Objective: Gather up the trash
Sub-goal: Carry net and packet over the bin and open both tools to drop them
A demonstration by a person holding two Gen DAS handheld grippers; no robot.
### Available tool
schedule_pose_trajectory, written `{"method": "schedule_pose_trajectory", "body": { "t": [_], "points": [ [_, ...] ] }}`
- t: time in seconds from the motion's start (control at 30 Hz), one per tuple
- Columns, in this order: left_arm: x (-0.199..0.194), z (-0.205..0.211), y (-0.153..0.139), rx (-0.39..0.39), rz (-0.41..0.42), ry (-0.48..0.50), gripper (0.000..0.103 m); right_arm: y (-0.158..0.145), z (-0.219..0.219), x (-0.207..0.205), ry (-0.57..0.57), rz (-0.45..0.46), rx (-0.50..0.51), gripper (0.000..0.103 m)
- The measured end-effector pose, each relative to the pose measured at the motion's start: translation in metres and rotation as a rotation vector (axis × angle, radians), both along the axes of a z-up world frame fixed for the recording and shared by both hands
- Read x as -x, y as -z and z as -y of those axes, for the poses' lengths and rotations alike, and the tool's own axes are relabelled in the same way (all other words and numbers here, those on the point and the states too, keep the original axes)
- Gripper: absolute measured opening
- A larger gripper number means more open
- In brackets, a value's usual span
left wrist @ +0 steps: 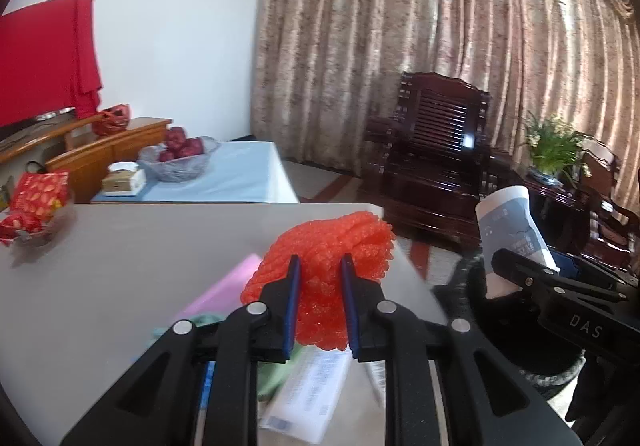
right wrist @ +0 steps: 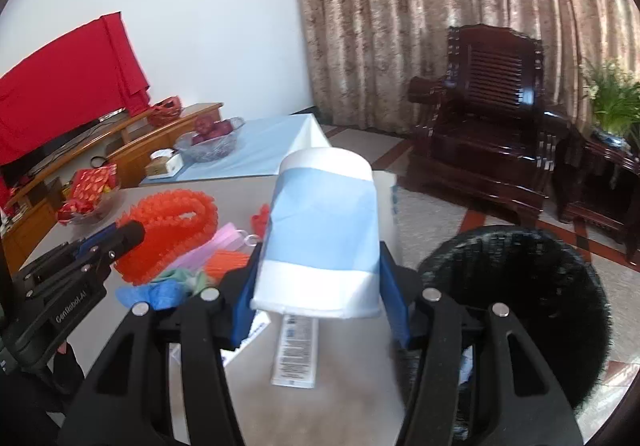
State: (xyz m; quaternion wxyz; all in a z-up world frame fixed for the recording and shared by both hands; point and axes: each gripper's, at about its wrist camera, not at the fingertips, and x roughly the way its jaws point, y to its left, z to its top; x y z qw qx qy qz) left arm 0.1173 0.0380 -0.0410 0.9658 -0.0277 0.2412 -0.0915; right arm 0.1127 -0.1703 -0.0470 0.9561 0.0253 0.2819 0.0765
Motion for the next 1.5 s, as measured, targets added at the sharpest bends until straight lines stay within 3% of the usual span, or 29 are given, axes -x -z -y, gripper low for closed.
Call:
{"method": "schedule_pose_trajectory", "body": {
  "t": [0.33,0.87,0.97,1.03,1.1,1.13,1.17,1.2,1.5],
  "points": [
    [-0.01,0.082,-0.001,0.019,-0.004,0.157,0.019,-0.001,0.075,0.026,0.144,0.005,0.041,0.052],
    [-0.032,0.228,0.023,0.013,-0.065,0.4,0.019,0.04,0.207,0.038,0.362,-0.053,0.075,0.053],
    [-0.04,0.253,0.029,0.011,-0.083,0.43,0.019,0.052,0.224,0.036,0.388,-0.065,0.072,0.057],
    [-0.046,0.264,0.032,0.012,-0.096,0.445,0.02,0.062,0.234,0.034,0.409,-0.081,0.083,0.067],
    [-0.05,0.27,0.035,0.011,-0.113,0.451,0.033,0.069,0.238,0.033,0.44,-0.088,0.107,0.082],
    [-0.051,0.27,0.037,0.013,-0.121,0.452,0.042,0.073,0.24,0.032,0.451,-0.097,0.116,0.087],
    [-0.052,0.268,0.038,0.016,-0.125,0.446,0.059,0.077,0.241,0.033,0.459,-0.104,0.124,0.092],
    [-0.052,0.266,0.038,0.017,-0.121,0.439,0.065,0.08,0.241,0.035,0.47,-0.106,0.132,0.092],
    [-0.048,0.207,0.042,-0.034,-0.099,0.333,0.079,0.089,0.221,0.046,0.459,-0.098,0.09,0.097]
  ]
}}
